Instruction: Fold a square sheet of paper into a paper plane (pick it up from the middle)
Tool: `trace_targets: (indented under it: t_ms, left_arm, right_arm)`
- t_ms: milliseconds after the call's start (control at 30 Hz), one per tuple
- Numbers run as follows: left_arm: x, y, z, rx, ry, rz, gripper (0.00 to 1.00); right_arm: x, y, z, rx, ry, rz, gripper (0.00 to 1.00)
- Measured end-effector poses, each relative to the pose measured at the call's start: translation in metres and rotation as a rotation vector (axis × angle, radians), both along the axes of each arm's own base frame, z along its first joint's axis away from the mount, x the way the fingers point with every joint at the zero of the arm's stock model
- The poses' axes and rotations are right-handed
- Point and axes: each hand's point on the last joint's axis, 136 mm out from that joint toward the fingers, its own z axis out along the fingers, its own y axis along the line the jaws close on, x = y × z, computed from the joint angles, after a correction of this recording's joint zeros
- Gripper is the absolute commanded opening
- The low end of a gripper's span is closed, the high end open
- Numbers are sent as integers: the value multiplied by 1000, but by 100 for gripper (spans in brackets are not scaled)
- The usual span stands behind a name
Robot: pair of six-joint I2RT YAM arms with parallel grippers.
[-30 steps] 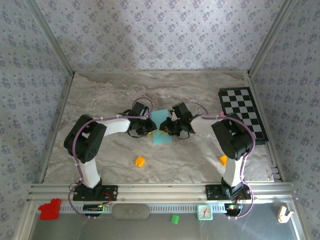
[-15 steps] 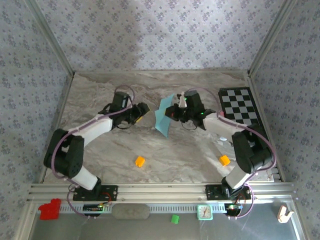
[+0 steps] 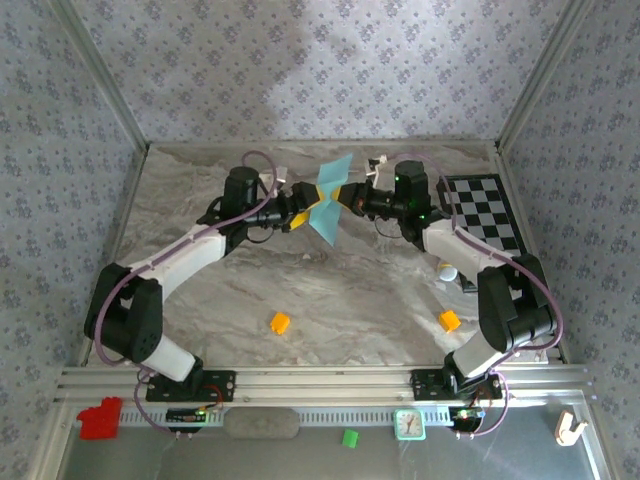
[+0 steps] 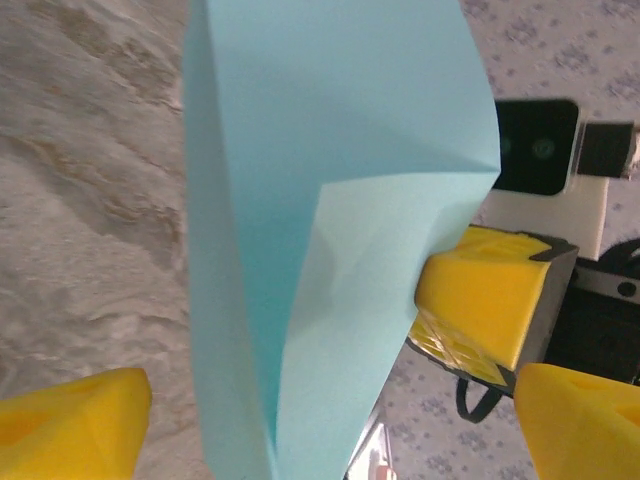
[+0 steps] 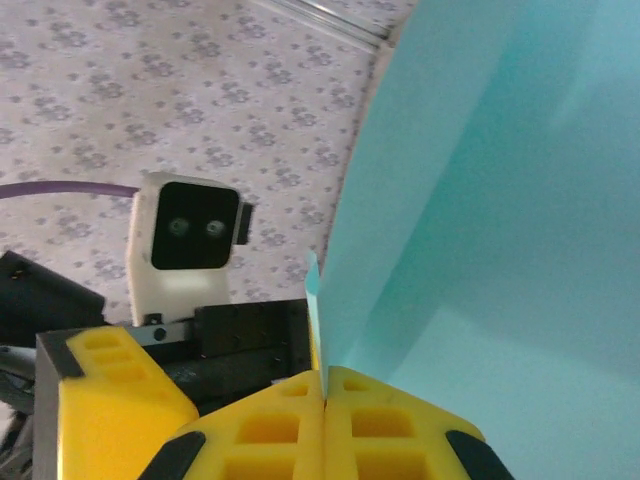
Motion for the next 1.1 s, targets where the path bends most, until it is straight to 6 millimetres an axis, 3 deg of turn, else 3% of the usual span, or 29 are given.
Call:
trace_targets:
  t_ms: [267, 867, 967, 1100]
  left_arm:
    - [1, -9, 9, -69, 10, -27, 75]
    - [11, -1, 15, -89, 1, 3, 24]
    - [12, 0, 16, -93, -2, 5, 15]
    - [14, 2, 15, -90, -5, 11, 7]
  right_arm:
    - [-6, 5, 15, 62, -4, 44, 4]
    - [-8, 3, 1, 33, 44, 53, 8]
    - [-8, 2, -3, 19, 47, 55, 12]
    - [-8, 0, -12, -15, 64, 44, 26]
